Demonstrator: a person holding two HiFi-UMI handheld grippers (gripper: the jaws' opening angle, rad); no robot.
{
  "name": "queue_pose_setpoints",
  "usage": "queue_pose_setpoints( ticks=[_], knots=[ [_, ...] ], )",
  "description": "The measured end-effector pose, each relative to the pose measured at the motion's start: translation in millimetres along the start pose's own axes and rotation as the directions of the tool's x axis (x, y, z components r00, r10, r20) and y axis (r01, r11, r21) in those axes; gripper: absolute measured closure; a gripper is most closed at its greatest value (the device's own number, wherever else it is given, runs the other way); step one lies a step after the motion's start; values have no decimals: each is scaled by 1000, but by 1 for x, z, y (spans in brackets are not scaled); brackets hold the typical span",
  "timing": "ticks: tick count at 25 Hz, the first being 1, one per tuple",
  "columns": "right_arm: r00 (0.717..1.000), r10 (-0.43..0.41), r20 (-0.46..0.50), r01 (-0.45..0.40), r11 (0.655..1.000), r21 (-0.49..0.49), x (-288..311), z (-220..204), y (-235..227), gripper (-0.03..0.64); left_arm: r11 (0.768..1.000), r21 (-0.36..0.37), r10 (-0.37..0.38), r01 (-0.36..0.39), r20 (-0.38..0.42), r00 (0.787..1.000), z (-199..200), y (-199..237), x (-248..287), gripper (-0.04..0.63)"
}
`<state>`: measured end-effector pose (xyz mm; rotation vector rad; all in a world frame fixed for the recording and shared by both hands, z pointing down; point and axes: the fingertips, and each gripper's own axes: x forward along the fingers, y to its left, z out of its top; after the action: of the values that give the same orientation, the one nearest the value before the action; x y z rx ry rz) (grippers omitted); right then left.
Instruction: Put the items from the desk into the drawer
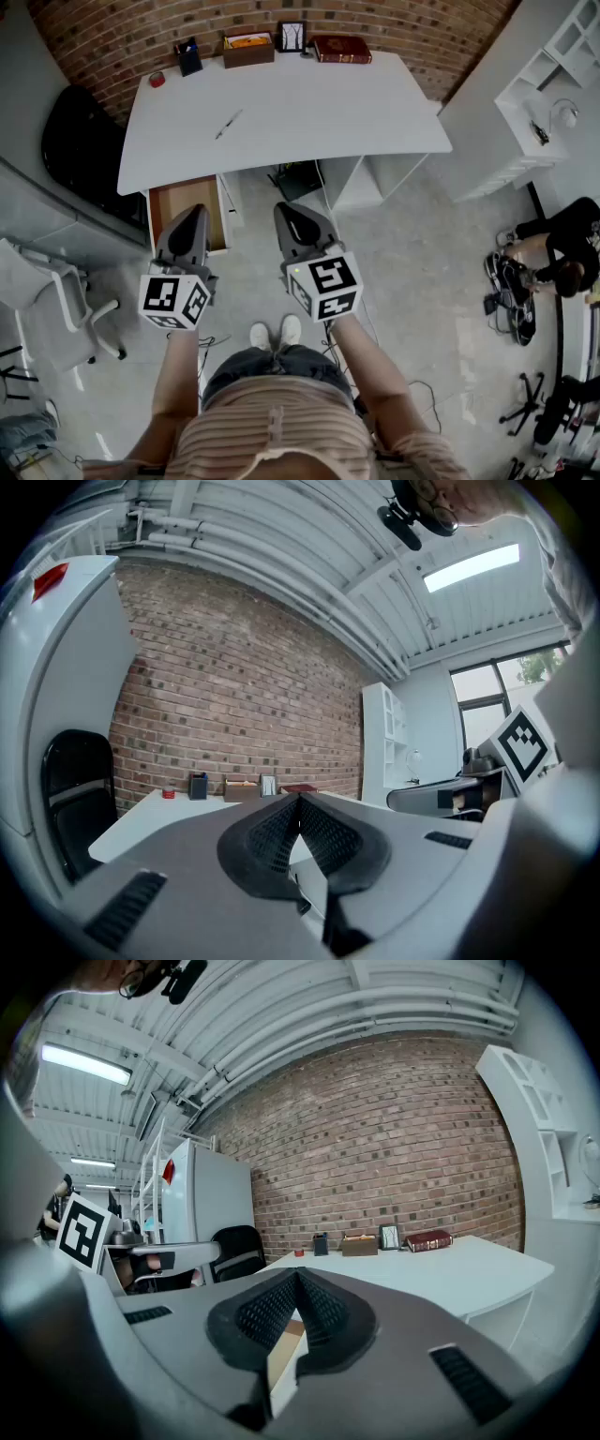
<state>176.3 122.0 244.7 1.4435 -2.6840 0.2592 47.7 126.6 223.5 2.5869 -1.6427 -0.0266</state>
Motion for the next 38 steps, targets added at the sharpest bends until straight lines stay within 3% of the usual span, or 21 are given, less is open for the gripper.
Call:
queue_pose_setpoints(
  ticks=[10,16,23,30,38],
  knots=[
    [1000,3,-8,-3,1000,5,-6,-3,-16,600,999,-29,15,-16,-22,1000,-13,-9,9,586],
    [1000,0,-4,0,1000,-1,-11,-3,-28,600,1000,-8,16,-16,-47,999,-16,-17,17,586],
    [1000,6,3,-6,999,-45,-15,1,-51,600,997,-41,68,-70,-43,997,-21,-16,29,586],
    [999,-21,25,22,998,-51,-5,12,-78,600,993,-25,113,-115,-72,991,-19,-1,48,585],
    [1000,-27,11,28,998,-58,30,16,-94,600,995,-9,97,-98,-81,992,-16,28,91,584]
  ],
)
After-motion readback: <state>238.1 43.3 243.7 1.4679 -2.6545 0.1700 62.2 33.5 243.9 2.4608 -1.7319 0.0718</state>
